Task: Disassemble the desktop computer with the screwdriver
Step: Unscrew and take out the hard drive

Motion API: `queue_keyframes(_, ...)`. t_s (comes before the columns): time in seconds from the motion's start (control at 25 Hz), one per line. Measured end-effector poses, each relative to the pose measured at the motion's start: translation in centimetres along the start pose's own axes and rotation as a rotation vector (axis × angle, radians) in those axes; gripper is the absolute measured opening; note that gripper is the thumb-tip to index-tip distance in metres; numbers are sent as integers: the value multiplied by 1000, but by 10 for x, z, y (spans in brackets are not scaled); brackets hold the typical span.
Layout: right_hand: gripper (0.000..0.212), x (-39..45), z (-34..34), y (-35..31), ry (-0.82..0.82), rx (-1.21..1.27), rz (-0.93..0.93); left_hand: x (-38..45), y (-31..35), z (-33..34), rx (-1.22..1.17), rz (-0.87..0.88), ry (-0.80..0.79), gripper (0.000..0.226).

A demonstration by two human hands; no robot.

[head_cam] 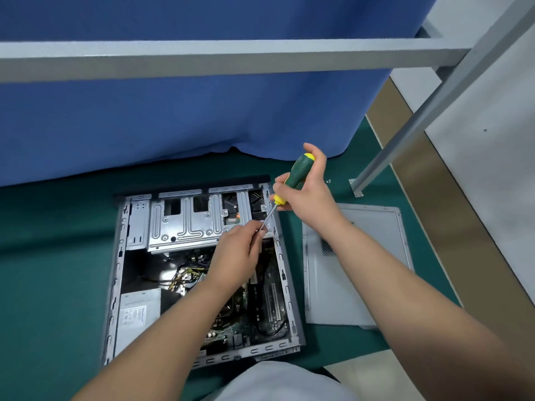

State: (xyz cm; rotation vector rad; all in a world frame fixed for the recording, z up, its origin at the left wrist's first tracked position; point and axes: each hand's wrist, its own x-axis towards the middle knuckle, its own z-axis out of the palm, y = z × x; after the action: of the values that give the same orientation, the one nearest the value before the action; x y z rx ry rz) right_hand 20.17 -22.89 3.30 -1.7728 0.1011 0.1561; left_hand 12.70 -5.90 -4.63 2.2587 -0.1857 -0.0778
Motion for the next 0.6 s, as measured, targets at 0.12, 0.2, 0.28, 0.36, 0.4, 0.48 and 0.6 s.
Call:
queue_keyframes(0.12, 83, -4, 5, 1, -7, 6, -40, 5, -8, -12, 91, 64, -2, 22)
queue_keyframes(0.2, 75, -6, 2, -1, 21, -46, -88, 9, -17, -18, 215, 87, -45, 30)
queue_keyframes(0.28, 68, -3, -4, -2, 64, -130, -132, 14, -30, -22, 356, 55, -136, 51)
queue_keyframes(0.36, 64, 2, -10, -2, 80, -205, -148, 23, -42, -24, 492, 33, -240, 70)
queue_keyframes(0.4, 63, 4, -12, -1, 81, -237, -156, 28, -46, -24, 524, 26, -291, 76)
queue_keyframes(0.48, 62, 9, -12, 0, 87, -271, -179, 36, -50, -24, 508, 0, -410, 88)
queue_keyframes(0.6, 62, 17, -8, 2, 94, -278, -215, 40, -58, -23, 582, 14, -504, 108)
